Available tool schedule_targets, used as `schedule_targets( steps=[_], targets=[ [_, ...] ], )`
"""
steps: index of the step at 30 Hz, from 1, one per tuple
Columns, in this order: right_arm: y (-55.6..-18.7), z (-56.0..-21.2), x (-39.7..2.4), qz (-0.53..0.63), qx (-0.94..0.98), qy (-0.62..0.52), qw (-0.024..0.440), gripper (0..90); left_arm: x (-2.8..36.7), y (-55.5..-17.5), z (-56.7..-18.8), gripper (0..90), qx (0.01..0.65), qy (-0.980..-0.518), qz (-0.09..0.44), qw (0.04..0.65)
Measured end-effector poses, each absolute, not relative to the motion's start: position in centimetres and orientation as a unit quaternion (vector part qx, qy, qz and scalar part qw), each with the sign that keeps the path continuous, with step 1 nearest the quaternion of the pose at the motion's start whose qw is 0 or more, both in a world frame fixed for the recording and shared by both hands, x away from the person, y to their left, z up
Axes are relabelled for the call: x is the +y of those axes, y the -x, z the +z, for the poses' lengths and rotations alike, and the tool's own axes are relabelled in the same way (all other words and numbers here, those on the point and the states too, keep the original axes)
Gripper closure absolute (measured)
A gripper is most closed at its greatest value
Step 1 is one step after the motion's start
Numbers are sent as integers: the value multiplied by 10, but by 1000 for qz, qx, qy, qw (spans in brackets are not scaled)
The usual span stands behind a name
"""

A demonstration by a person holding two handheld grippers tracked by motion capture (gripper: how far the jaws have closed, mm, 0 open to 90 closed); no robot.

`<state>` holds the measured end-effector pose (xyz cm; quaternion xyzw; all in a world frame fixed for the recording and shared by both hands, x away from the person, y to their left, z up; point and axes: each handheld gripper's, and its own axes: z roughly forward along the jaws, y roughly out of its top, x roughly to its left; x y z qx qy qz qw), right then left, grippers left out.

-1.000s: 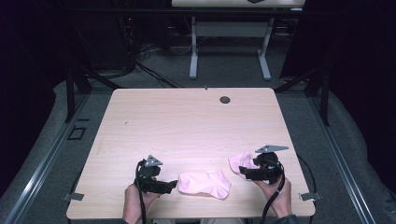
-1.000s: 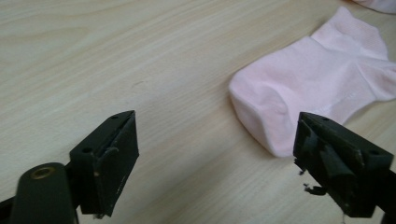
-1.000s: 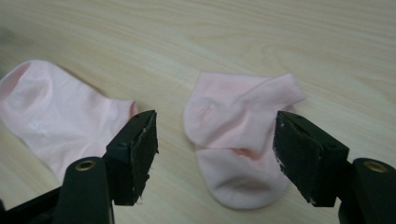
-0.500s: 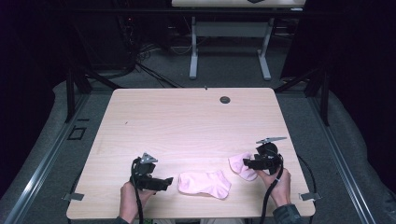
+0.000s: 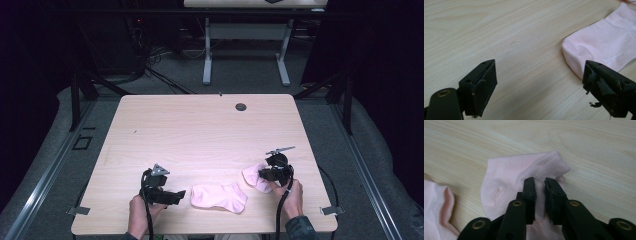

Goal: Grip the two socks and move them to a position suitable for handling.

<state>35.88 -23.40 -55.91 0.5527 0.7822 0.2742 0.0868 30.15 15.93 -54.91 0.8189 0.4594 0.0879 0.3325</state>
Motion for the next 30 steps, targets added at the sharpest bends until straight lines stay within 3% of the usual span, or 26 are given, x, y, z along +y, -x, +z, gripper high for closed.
schedule_targets(
  steps=[10, 18, 26, 30],
  targets=[
    [-348, -529, -228, 358, 769, -525, 66, 850, 150, -306, -547, 139, 451, -819, 88, 345],
    [-343, -490, -210, 411, 767, -489, 62, 852, 111, -317, -542, 166, 404, -827, 83, 382],
    [-344, -462, -191, 443, 769, -458, 52, 851, 68, -336, -537, 292, 365, -824, 73, 427],
    [-345, -452, -180, 453, 774, -440, 44, 851, 59, -347, -538, 425, 370, -820, 78, 430]
  ],
)
